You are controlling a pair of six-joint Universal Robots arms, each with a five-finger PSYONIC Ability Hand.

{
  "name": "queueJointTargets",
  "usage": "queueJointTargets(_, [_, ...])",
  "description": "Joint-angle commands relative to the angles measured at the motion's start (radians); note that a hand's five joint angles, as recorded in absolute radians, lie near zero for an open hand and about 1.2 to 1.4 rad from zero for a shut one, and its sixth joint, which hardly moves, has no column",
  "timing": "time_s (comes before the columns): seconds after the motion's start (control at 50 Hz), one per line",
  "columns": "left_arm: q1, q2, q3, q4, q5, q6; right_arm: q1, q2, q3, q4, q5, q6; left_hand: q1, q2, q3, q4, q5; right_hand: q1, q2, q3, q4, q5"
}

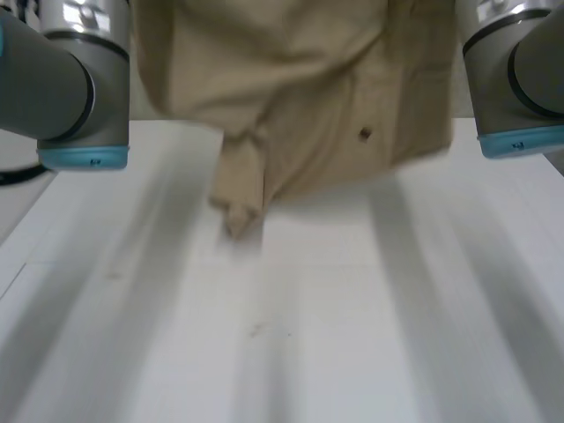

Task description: Fold the shorts.

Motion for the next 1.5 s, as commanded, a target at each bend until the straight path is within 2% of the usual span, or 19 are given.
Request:
queueJointTargets(0.02, [0.004,0.045,-0.151,-0.019,-0.001,-0.067,-0.001,-0.063,0.199,-0.1,-0.005,0.04,0.262,0.198,0.208,0.196,0.222,0.424,0.221,0.226,0.204,0.255])
queueJointTargets(0.18, [0.006,0.048,-0.335,-0.092,-0.001,-0.09,0.0,-0.062,0.308,0.08,-0.012,0.041,0.262,0.198,0.208,0.196,0.222,0.424,0.221,0.226,0.204,0.255])
queueJointTargets(0.36, [-0.051,0.046,-0.682,-0.144,0.002,-0.078,-0.004,-0.045,0.538,0.375,-0.063,0.032,0.231,0.166,0.176,0.165,0.19,0.424,0.221,0.226,0.204,0.255])
queueJointTargets(0.46, [-0.088,0.054,-0.766,-0.197,-0.005,-0.076,-0.008,-0.057,0.62,0.397,-0.077,0.023,0.233,0.169,0.179,0.167,0.193,0.424,0.221,0.226,0.204,0.255])
queueJointTargets(0.54, [-0.088,0.158,-0.774,-0.326,-0.016,-0.074,-0.031,-0.114,0.635,0.458,-0.072,-0.025,0.254,0.19,0.2,0.188,0.214,0.424,0.221,0.226,0.204,0.255])
queueJointTargets(0.58, [-0.086,0.224,-0.765,-0.392,-0.024,-0.076,-0.038,-0.198,0.626,0.539,-0.071,-0.074,0.257,0.193,0.202,0.191,0.217,0.424,0.221,0.226,0.204,0.255])
queueJointTargets(0.68, [-0.086,0.493,-0.664,-0.568,-0.03,-0.084,-0.041,-0.339,0.562,0.69,-0.071,-0.131,0.262,0.198,0.208,0.196,0.222,0.424,0.221,0.226,0.204,0.255])
queueJointTargets(0.78, [-0.081,0.656,-0.578,-0.639,-0.027,-0.087,-0.041,-0.457,0.453,0.775,-0.058,-0.131,0.262,0.198,0.208,0.196,0.222,0.424,0.221,0.226,0.204,0.255])
queueJointTargets(0.92, [-0.083,0.67,-0.539,-0.717,-0.027,-0.087,-0.047,-0.51,0.365,0.901,-0.054,-0.134,0.262,0.198,0.208,0.196,0.222,0.424,0.221,0.226,0.204,0.255])
queueJointTargets(1.02, [-0.085,0.507,-0.558,-0.757,-0.025,-0.088,-0.05,-0.421,0.397,0.946,-0.057,-0.143,0.262,0.198,0.208,0.196,0.222,0.424,0.221,0.226,0.204,0.255])
queueJointTargets(1.12, [-0.077,0.303,-0.546,-0.753,-0.021,-0.085,-0.038,-0.217,0.38,0.943,-0.054,-0.141,0.262,0.198,0.208,0.196,0.222,0.424,0.221,0.226,0.204,0.255])
queueJointTargets(1.18, [-0.069,0.158,-0.472,-0.742,-0.024,-0.077,-0.032,-0.14,0.335,0.934,-0.045,-0.131,0.262,0.198,0.208,0.196,0.222,0.424,0.221,0.226,0.204,0.255])
queueJointTargets(1.26, [-0.037,-0.004,-0.302,-0.716,-0.025,-0.067,-0.014,0.024,0.178,0.843,0.003,-0.111,0.262,0.198,0.208,0.196,0.222,0.424,0.221,0.226,0.204,0.255])
queueJointTargets(1.28, [-0.029,-0.029,-0.261,-0.707,-0.025,-0.061,-0.011,0.071,0.102,0.79,0.036,-0.093,0.262,0.198,0.208,0.196,0.222,0.424,0.221,0.226,0.204,0.255])
queueJointTargets(1.34, [-0.002,-0.09,-0.094,-0.633,-0.025,-0.021,-0.011,0.113,-0.015,0.698,0.075,-0.072,0.262,0.198,0.208,0.196,0.222,0.424,0.221,0.226,0.204,0.255])
queueJointTargets(1.42, [0.001,-0.091,0.051,-0.405,-0.021,0.008,-0.009,0.147,-0.175,0.465,0.087,-0.037,0.262,0.198,0.208,0.196,0.222,0.424,0.221,0.226,0.204,0.255])
queueJointTargets(1.44, [0.001,-0.089,0.063,-0.344,-0.021,0.008,-0.011,0.136,-0.199,0.346,0.087,-0.014,0.262,0.198,0.208,0.196,0.222,0.424,0.221,0.226,0.204,0.255])
queueJointTargets(1.46, [-0.002,-0.08,0.069,-0.21,-0.021,0.002,-0.011,0.126,-0.2,0.287,0.087,-0.005,0.262,0.198,0.208,0.196,0.222,0.424,0.221,0.226,0.204,0.255])
queueJointTargets(1.5, [-0.005,-0.055,0.059,-0.071,-0.019,0.005,-0.018,0.098,-0.184,0.176,0.086,0.015,0.262,0.198,0.208,0.196,0.222,0.424,0.221,0.226,0.204,0.255])
